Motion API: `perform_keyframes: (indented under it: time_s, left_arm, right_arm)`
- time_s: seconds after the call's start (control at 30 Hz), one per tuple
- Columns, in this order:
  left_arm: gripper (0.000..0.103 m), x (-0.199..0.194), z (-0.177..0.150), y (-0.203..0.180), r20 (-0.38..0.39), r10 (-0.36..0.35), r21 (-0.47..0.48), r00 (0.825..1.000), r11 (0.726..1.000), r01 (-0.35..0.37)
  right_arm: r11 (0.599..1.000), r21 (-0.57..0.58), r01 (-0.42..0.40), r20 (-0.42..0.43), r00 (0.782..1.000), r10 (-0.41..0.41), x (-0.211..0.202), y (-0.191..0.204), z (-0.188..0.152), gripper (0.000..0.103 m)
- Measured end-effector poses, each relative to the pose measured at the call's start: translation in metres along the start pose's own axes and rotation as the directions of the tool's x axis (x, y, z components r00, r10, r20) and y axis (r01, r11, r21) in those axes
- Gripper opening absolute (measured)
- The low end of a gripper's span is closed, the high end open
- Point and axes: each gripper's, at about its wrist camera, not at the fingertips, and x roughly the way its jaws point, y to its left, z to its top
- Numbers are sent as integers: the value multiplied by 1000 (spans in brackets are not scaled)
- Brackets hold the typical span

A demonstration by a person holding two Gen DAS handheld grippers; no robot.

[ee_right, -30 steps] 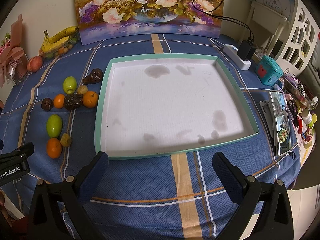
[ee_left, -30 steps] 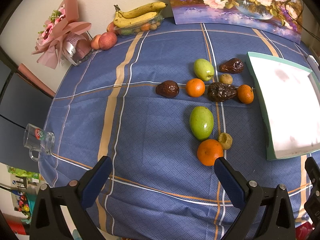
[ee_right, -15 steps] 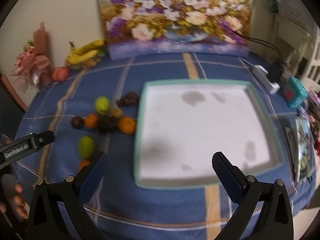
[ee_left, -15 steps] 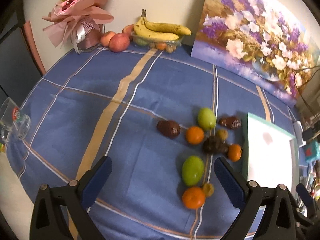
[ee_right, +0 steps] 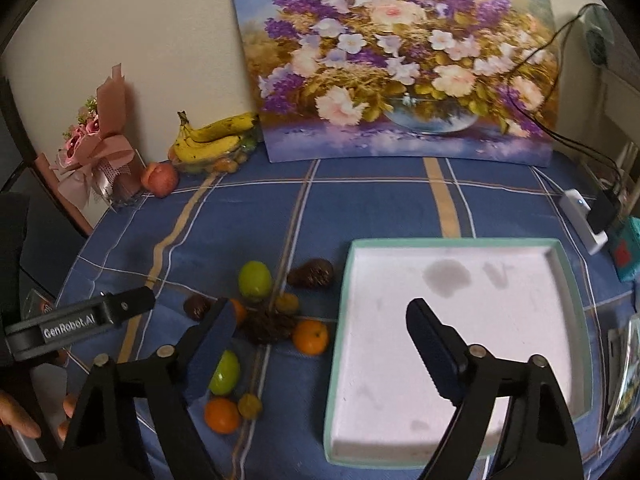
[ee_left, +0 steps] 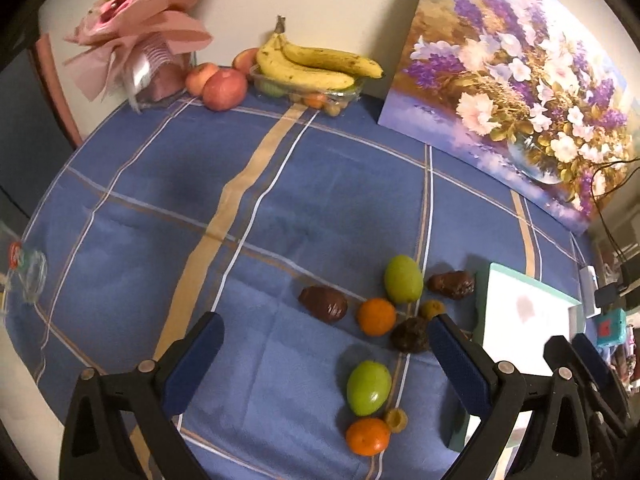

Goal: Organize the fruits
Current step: 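Grasp a tangerine with the right tool while the left tool grasps a brown dried fruit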

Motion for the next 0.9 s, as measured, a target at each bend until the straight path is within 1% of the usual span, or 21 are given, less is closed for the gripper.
perform_keyframes:
  time_s: [0.03,0.17,0.2,0.3,0.37,0.53,0.63,0.7,0.77,0.8,0.9]
  left_arm:
    - [103,1,3,0,-4,-5,1,1000,1000,5]
    - [100,6,15,-4,-20,-14,1,1000,1000,14]
    - [98,7,18,-4,-20,-20,1,1000,1000,20]
    - [95,14,25,-2,-32,-43,-24,999,999,42]
    - [94,20,29,1,-46,-54,-45,997,998,52]
    - [92,31,36,1,-69,-60,-60,996,997,56]
    - [92,39,37,-1,-80,-61,-54,995,997,57]
    - [92,50,36,-1,-106,-60,-56,993,997,54]
    - [89,61,33,0,-136,-56,-61,989,997,48]
    - [86,67,31,0,-152,-51,-63,987,997,41]
    - [84,80,26,-2,-186,-47,-55,981,998,38]
  right_arm:
    - [1000,2,-15,-5,1000,15,2,1,3,75]
    - [998,18,-64,-24,998,65,9,4,16,69]
    - [997,18,-75,-29,997,75,10,6,18,67]
    - [995,15,-99,-50,994,100,16,11,25,62]
    - [996,9,-91,-63,994,92,19,15,30,56]
    - [996,-25,-84,-88,993,82,30,23,37,45]
    - [997,-23,-73,-108,992,70,39,22,37,43]
    - [998,-26,-63,-136,989,59,48,22,35,42]
    - [998,-31,-53,-176,983,46,59,23,30,41]
    - [998,-33,-49,-194,980,42,64,23,28,41]
    - [999,-31,-40,-246,969,31,81,22,19,40]
